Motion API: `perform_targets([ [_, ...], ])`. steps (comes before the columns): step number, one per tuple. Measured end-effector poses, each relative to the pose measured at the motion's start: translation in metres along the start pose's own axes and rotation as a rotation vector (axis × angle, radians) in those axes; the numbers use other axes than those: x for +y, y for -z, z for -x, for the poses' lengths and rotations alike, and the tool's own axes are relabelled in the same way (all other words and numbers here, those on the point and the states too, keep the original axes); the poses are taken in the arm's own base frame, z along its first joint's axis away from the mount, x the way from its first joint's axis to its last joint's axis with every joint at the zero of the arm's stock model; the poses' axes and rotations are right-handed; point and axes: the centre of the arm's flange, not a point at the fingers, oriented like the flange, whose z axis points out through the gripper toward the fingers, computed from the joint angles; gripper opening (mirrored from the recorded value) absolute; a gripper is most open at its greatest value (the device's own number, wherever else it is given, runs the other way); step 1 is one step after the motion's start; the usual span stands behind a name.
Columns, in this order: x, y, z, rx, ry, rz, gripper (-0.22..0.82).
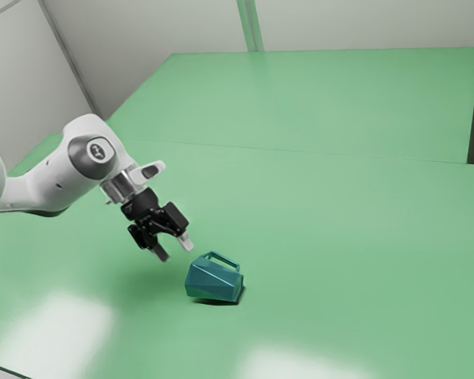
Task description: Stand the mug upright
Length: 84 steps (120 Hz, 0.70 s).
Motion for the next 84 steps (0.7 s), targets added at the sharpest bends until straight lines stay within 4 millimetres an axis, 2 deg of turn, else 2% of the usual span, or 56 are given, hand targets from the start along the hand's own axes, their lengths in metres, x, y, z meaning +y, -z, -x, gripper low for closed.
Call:
perform_targets([
  [34,-0.01,-0.023,0.009,-0.044,-0.022,-0.007,0.6],
  [84,-0.015,-0.056,-0.012,0.017,-0.002,0.102,0.6],
])
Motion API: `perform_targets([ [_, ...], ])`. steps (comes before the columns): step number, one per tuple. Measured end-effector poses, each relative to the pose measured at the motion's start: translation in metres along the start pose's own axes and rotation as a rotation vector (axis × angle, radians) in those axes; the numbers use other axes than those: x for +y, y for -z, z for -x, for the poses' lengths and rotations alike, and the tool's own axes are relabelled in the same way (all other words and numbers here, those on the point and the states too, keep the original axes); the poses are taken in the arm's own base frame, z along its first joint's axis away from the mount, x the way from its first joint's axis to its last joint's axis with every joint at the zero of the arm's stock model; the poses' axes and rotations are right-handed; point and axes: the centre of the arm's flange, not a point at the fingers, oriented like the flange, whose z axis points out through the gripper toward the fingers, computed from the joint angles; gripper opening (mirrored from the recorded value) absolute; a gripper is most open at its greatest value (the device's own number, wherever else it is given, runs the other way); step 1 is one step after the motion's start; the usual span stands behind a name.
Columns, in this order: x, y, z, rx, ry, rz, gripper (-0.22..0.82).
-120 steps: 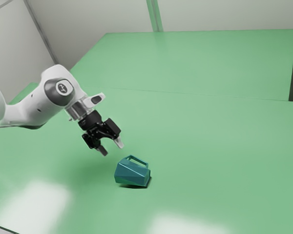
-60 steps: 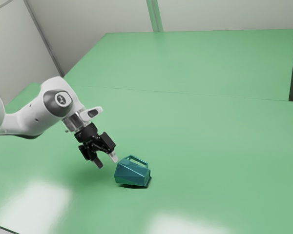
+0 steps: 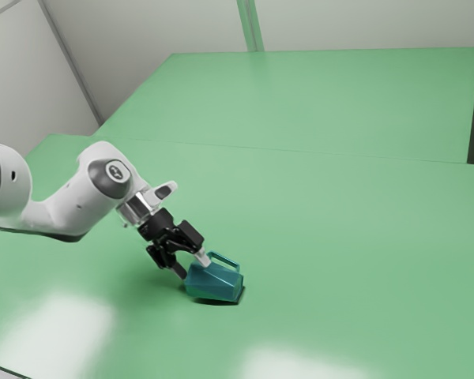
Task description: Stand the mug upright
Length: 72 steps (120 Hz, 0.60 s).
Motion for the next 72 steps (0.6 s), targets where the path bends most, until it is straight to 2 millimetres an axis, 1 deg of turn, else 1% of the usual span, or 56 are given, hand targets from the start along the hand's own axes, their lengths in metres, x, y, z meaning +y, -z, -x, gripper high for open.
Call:
perform_targets([
  [22,-0.007,-0.015,-0.002,0.029,0.021,0.066,0.6],
  [33,-0.013,-0.021,0.003,0.041,0.036,0.099,0.6],
  [47,-0.02,-0.022,0.008,0.064,0.052,0.135,0.6],
  [72,-0.027,-0.017,0.011,0.102,0.05,0.173,0.6],
])
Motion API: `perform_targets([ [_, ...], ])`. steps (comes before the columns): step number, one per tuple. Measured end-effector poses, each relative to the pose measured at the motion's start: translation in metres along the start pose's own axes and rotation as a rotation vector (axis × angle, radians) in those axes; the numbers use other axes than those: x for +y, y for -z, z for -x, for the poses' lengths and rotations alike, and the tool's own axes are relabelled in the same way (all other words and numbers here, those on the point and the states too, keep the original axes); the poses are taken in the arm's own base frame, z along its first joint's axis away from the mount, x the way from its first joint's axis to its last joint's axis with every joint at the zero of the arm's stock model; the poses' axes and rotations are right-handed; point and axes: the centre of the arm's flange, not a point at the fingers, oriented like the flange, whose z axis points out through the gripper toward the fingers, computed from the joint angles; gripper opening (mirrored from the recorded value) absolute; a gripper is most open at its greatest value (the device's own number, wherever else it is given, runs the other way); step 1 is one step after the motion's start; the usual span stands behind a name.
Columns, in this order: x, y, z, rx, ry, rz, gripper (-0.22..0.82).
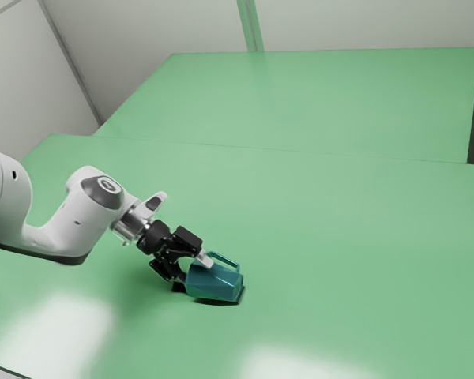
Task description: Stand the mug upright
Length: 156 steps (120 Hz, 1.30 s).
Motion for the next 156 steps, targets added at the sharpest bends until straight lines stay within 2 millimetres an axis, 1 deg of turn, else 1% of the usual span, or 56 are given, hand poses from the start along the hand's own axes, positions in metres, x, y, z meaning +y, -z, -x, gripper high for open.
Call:
perform_targets([
  [16,0.002,0.001,0.0,0.01,-0.017,0.011,0.56],
  [54,0.003,-0.007,0.005,0.023,-0.036,0.048,0.38],
  [67,0.004,-0.007,0.005,0.029,-0.047,0.055,0.31],
  [104,0.004,-0.005,0.006,0.047,-0.063,0.073,0.05],
  [120,0.011,0.0,0.006,0.061,-0.087,0.075,-0.04],
  [134,0.023,0.007,0.007,0.077,-0.12,0.079,-0.12],
  [156,0.045,0.024,0.007,0.111,-0.18,0.075,-0.13],
])
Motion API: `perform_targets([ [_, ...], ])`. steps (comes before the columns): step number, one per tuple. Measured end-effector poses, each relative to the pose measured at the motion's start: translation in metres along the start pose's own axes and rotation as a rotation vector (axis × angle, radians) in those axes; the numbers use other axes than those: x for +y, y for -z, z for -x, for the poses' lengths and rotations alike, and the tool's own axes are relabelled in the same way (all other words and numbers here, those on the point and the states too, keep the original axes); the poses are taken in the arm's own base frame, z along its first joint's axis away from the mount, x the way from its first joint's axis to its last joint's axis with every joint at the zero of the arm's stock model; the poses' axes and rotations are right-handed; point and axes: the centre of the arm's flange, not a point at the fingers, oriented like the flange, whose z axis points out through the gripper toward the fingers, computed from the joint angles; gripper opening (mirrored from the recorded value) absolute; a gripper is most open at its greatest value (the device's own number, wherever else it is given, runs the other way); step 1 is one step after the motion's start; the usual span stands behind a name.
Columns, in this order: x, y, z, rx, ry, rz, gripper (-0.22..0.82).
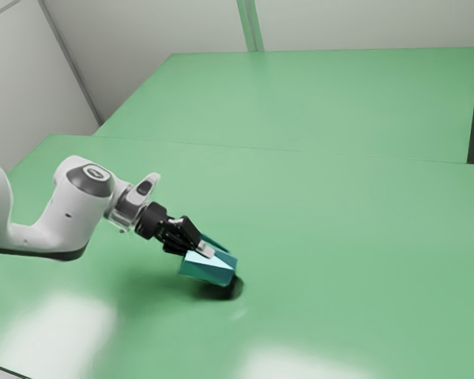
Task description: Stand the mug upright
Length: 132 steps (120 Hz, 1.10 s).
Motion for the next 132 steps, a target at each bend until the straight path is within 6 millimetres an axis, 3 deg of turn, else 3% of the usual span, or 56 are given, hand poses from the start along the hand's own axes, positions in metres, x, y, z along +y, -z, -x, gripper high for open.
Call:
perform_targets([
  [14,0.022,0.015,-0.011,0.019,-0.065,-0.026,-0.14],
  [28,0.054,0.04,-0.036,0.019,-0.173,-0.111,-0.14],
  [43,0.094,0.066,-0.062,-0.023,-0.315,-0.284,-0.15],
  [60,0.116,0.085,-0.08,-0.106,-0.426,-0.52,-0.15],
  [90,0.101,0.079,-0.093,-0.246,-0.474,-0.798,-0.15],
  [132,0.063,0.059,-0.089,-0.286,-0.438,-0.904,-0.14],
])
